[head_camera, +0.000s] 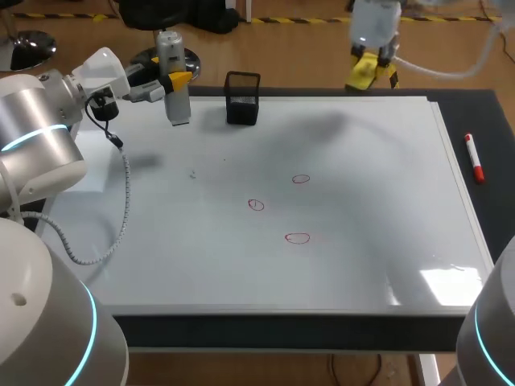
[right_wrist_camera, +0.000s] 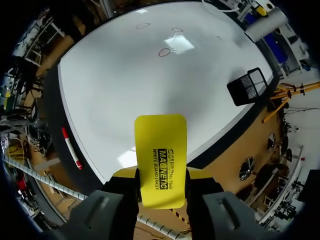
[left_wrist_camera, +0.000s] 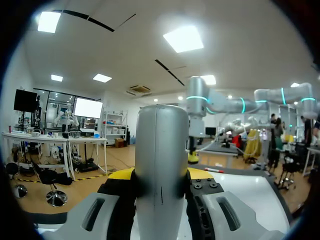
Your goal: Pick up the inspection probe, press it on each red-marked spot on the whiteboard one by one, put down the probe, pick up the eraser, and wipe off all the red marks.
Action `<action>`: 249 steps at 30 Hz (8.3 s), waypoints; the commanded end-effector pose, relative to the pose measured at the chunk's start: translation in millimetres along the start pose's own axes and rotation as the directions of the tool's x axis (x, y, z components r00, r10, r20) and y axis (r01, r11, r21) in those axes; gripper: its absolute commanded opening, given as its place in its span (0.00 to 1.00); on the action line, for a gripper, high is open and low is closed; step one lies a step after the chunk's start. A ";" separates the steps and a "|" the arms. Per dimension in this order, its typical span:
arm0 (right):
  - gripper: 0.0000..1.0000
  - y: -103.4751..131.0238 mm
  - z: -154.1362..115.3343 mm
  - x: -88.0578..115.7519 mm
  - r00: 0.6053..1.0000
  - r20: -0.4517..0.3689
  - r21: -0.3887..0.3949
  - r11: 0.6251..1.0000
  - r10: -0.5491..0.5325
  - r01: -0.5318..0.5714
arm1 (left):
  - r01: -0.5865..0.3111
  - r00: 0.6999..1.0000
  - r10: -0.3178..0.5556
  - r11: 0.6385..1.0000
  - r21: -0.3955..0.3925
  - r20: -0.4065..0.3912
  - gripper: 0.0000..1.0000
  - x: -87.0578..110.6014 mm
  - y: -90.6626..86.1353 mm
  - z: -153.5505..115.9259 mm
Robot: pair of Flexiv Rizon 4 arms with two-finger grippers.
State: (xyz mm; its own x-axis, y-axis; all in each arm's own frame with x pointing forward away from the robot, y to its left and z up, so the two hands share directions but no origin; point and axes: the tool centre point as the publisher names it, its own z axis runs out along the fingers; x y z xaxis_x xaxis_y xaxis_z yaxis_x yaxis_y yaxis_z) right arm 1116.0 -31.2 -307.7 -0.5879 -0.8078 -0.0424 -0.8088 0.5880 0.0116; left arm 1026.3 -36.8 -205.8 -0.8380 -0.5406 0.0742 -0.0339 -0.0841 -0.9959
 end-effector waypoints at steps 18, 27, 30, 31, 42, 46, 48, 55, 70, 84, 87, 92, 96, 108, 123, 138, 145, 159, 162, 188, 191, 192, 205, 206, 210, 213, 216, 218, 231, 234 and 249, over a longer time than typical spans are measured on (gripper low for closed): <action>0.00 -7.2 -2.5 70.1 0.989 0.012 0.004 0.989 0.148 -0.148 | -0.001 1.000 0.001 1.000 0.003 0.004 0.00 0.1 0.0 1.3; 0.00 -13.4 -0.9 97.7 0.983 -0.012 0.006 0.983 0.183 -0.183 | -0.001 1.000 0.001 1.000 0.003 0.004 0.00 0.1 0.0 1.3; 0.00 -15.2 0.0 104.1 0.981 -0.016 0.014 0.981 0.192 -0.192 | -0.001 1.000 0.001 1.000 0.003 0.004 0.00 0.1 0.0 1.3; 0.00 -16.4 1.0 106.8 0.981 -0.018 0.017 0.981 0.195 -0.194 | -0.001 1.000 0.001 1.000 0.003 0.004 0.00 0.1 0.0 1.3; 0.00 -23.0 2.6 121.2 0.978 -0.036 0.026 0.979 0.204 -0.203 | -0.001 1.000 0.001 1.000 0.003 0.004 0.00 0.1 0.0 1.3; 0.00 -23.3 1.7 121.7 0.980 -0.030 0.033 0.980 0.199 -0.198 | -0.001 1.000 0.001 1.000 0.003 0.004 0.00 0.1 0.0 1.3; 0.00 -24.6 1.0 121.5 0.977 -0.021 0.016 0.977 0.212 -0.211 | -0.001 1.000 0.001 1.000 0.003 0.004 0.00 0.1 0.0 1.3; 0.00 -24.6 1.0 121.5 0.977 -0.021 0.016 0.977 0.212 -0.211 | -0.001 1.000 0.001 1.000 0.003 0.004 0.00 0.1 0.0 1.3; 0.00 -24.6 1.0 121.5 0.977 -0.021 0.016 0.977 0.212 -0.211 | -0.013 1.000 0.013 1.000 0.003 -0.016 0.00 2.1 -2.3 3.3; 0.00 -24.6 1.0 121.5 0.977 -0.021 0.016 0.977 0.212 -0.211 | 0.014 0.992 -0.009 0.999 0.043 -0.124 0.00 47.9 5.0 0.9; 0.00 -24.6 1.0 121.5 0.977 -0.021 0.016 0.977 0.212 -0.211 | 0.024 0.987 -0.016 0.999 0.048 -0.162 0.00 59.8 6.8 3.9; 0.00 -24.6 1.0 121.5 0.977 -0.021 0.016 0.977 0.212 -0.211 | 0.030 0.971 -0.021 0.999 0.035 -0.240 0.00 80.9 10.9 13.0; 0.00 -24.6 1.0 121.5 0.977 -0.021 0.016 0.977 0.212 -0.211 | 0.043 0.952 -0.032 0.999 0.028 -0.305 0.00 96.6 15.9 19.9; 0.00 -24.6 1.0 121.5 0.977 -0.021 0.016 0.977 0.212 -0.211 | 0.093 0.892 -0.079 0.996 0.010 -0.445 0.00 148.9 35.2 30.4; 0.00 -24.6 1.0 121.5 0.977 -0.021 0.016 0.977 0.212 -0.211 | 0.147 0.857 -0.128 0.989 -0.001 -0.499 0.00 195.7 54.3 35.2; 0.00 -24.6 1.0 121.5 0.977 -0.021 0.016 0.977 0.212 -0.211 | 0.165 0.843 -0.139 0.986 0.004 -0.520 0.00 211.1 73.5 29.1; 0.00 -24.6 1.0 121.5 0.977 -0.021 0.016 0.977 0.212 -0.211 | 0.179 0.835 -0.151 0.984 0.002 -0.530 0.00 215.0 85.1 33.4; 0.00 -24.6 1.0 121.5 0.977 -0.021 0.016 0.977 0.212 -0.211 | 0.179 0.820 -0.152 0.984 -0.006 -0.551 0.00 218.4 101.4 47.4; 0.00 -24.6 1.0 121.5 0.977 -0.021 0.016 0.977 0.212 -0.211 | 0.183 0.820 -0.157 0.983 -0.008 -0.550 0.00 218.8 105.1 48.1; 0.00 -24.6 1.0 121.5 0.977 -0.021 0.016 0.977 0.212 -0.211 | 0.192 0.811 -0.160 0.981 -0.003 -0.562 0.00 214.2 121.3 40.8; 0.00 -24.6 1.0 121.5 0.977 -0.021 0.016 0.977 0.212 -0.211 | 0.191 0.811 -0.158 0.982 0.001 -0.563 0.00 213.3 121.0 39.8; 0.00 -24.6 1.0 121.5 0.977 -0.021 0.016 0.977 0.212 -0.211 | 0.191 0.811 -0.157 0.982 0.001 -0.563 0.00 213.2 120.8 39.5; 0.00 -24.6 1.0 121.5 0.977 -0.021 0.016 0.977 0.212 -0.211 | 0.182 0.812 -0.146 0.983 0.008 -0.565 0.00 210.7 116.0 38.9; 0.00 -24.6 1.0 121.5 0.977 -0.021 0.016 0.977 0.212 -0.211 | 0.180 0.812 -0.144 0.984 0.009 -0.565 0.00 210.5 114.9 39.2; 0.00 -24.6 1.0 121.5 0.977 -0.021 0.016 0.977 0.212 -0.211 | 0.176 0.813 -0.130 0.984 0.028 -0.567 0.00 209.9 106.8 40.8; 0.00 -24.6 1.0 121.5 0.977 -0.021 0.016 0.977 0.212 -0.211 | 0.162 0.815 -0.101 0.985 0.057 -0.571 0.00 209.6 93.6 42.6; 0.00 -24.6 1.0 121.5 0.977 -0.021 0.016 0.977 0.212 -0.211 | 0.145 0.817 -0.070 0.986 0.086 -0.572 0.00 208.1 78.5 45.0; 0.00 -24.6 1.0 121.5 0.977 -0.021 0.016 0.977 0.212 -0.211 | 0.135 0.821 -0.054 0.986 0.100 -0.568 0.00 205.7 69.0 46.9; 0.00 -24.6 1.0 121.5 0.977 -0.021 0.016 0.977 0.212 -0.211 | 0.067 0.847 -0.009 0.994 0.089 -0.531 0.00 175.0 42.5 50.3; 0.00 -24.6 1.0 121.5 0.977 -0.021 0.016 0.977 0.212 -0.211 | 0.054 0.857 -0.003 0.995 0.085 -0.515 0.00 167.2 40.8 49.6; 0.00 -24.6 1.0 121.5 0.977 -0.021 0.016 0.977 0.212 -0.211 | -0.006 0.926 0.040 0.996 0.092 -0.376 0.00 99.9 27.2 37.0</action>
State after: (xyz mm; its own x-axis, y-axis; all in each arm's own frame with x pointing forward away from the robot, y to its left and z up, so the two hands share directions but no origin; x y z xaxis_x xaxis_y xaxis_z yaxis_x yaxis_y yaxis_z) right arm 1064.3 -143.5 -315.4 -0.7472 -0.6643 -0.0216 -0.6645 0.7473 0.0059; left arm 962.0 -130.3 -229.3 -0.9841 -0.1770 0.0113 0.0183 -0.1646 -0.9862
